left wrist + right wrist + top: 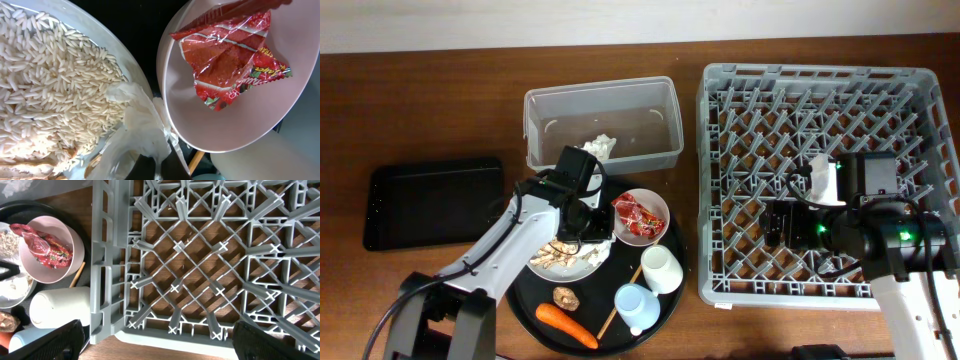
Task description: Sort waste into correct bins and load items into the dishwasher rack
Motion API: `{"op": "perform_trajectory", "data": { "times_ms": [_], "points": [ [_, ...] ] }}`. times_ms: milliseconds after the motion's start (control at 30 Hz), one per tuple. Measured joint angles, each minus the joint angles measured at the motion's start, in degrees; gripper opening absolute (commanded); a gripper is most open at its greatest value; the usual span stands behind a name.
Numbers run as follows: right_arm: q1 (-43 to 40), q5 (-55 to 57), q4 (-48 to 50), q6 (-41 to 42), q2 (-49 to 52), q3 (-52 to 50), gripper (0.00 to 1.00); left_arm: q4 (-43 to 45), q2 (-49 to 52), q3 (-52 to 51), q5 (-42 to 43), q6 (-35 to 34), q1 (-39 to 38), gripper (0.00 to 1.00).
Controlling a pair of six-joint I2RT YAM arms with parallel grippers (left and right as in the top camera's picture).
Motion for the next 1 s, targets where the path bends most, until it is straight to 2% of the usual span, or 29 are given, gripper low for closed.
{"op": "perform_trajectory", "data": {
  "times_ms": [67,133,167,267,333,467,533,600,633,667,700,733,833,1000],
  "points": [
    [0.0,0.0,0.0,0.0,0.0,0.0,0.98,0.0,0.0,0.2,0.0,0.0,0.0,0.01],
    [0.0,0.0,-0.1,0.0,0.0,0.0,0.98,-3.7,0.0,1.9,-0.7,0.0,0.0,0.01],
    [0.0,0.0,0.0,0.1,0.0,0.0,0.98,-8.2,0.0,4.8,-1.8,-0.2,0.0,0.01],
    [0.0,0.0,0.0,0.2,0.0,0.0,0.98,-11.6,-1.7,11.9,-4.9,-0.2,0.0,0.01],
    [0.0,0.0,0.0,0.1,0.0,0.0,0.98,-8.0,-4.3,16.0,-9.0,-0.2,-0.2,0.0],
    [0.0,0.0,-0.1,0.2,0.0,0.0,0.98,15.4,-4.7,18.1,-25.9,-0.2,-0.3,0.01],
    [0.0,0.0,0.0,0.2,0.0,0.0,0.98,21.9,-0.7,18.3,-29.7,-0.2,-0.2,0.05],
    [0.0,0.0,-0.3,0.2,0.0,0.0,0.98,24.5,5.7,18.4,-31.2,-0.3,-0.2,0.05],
    [0.0,0.0,-0.5,0.2,0.0,0.0,0.98,24.6,8.1,18.3,-31.5,-0.3,-0.1,0.2],
    [0.0,0.0,-0.6,0.2,0.0,0.0,0.98,24.5,10.1,18.3,-31.7,-0.3,0.2,0.46],
    [0.0,0.0,-0.7,0.2,0.0,0.0,0.98,24.4,11.0,18.3,-31.8,-0.3,0.5,0.66],
    [0.0,0.0,-0.7,0.2,0.0,0.0,0.98,24.1,11.1,18.3,-32.0,-0.2,1.0,0.76],
    [0.0,0.0,-0.7,0.2,0.0,0.0,0.98,23.8,10.7,18.5,-31.2,1.9,2.0,0.77],
    [0.0,0.0,-0.9,0.2,0.0,0.0,0.98,13.1,2.1,19.8,-25.2,4.0,2.0,0.77]
  ]
}}
